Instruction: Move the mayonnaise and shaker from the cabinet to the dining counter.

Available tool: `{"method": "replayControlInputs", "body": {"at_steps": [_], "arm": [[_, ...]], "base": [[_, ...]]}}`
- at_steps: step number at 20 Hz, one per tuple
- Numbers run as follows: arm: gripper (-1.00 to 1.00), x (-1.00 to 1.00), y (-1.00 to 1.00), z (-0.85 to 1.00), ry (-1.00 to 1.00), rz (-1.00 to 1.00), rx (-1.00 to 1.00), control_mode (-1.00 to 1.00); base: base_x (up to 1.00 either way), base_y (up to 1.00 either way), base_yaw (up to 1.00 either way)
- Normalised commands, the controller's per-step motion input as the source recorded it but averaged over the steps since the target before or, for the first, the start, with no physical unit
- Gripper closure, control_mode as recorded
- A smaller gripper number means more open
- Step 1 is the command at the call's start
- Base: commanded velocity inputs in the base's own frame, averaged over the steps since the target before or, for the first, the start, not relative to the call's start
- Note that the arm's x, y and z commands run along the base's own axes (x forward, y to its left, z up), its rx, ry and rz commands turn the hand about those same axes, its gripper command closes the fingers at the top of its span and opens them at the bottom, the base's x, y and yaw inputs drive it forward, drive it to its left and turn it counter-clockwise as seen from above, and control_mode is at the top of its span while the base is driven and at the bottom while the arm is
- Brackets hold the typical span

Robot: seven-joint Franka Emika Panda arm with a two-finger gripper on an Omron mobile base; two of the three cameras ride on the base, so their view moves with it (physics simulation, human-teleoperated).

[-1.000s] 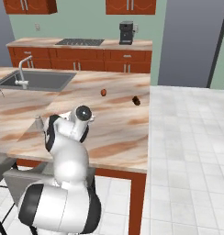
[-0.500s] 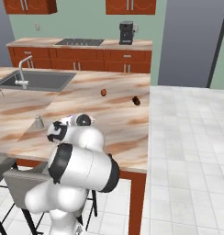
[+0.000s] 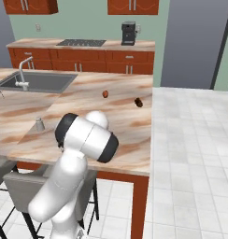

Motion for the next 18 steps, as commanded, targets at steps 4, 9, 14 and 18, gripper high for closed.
{"method": "replayControlInputs", "body": {"at_steps": [4, 9, 14, 18], "arm": [[1.00, 0.39, 0.00, -0.23, 0.00, 0.00, -0.05, -1.00], [1.00, 0.29, 0.00, -0.16, 0.00, 0.00, -0.04, -1.00], [-1.00, -0.01, 0.00, -0.21, 0.00, 0.00, -0.06, -1.00], [-1.00, -0.05, -0.04, -0.02, -0.01, 0.00, -0.06, -1.00]], "base": [[0.00, 0.00, 0.00], [0.00, 0.00, 0.00], [0.00, 0.00, 0.00], [0.00, 0.00, 0.00]]}}
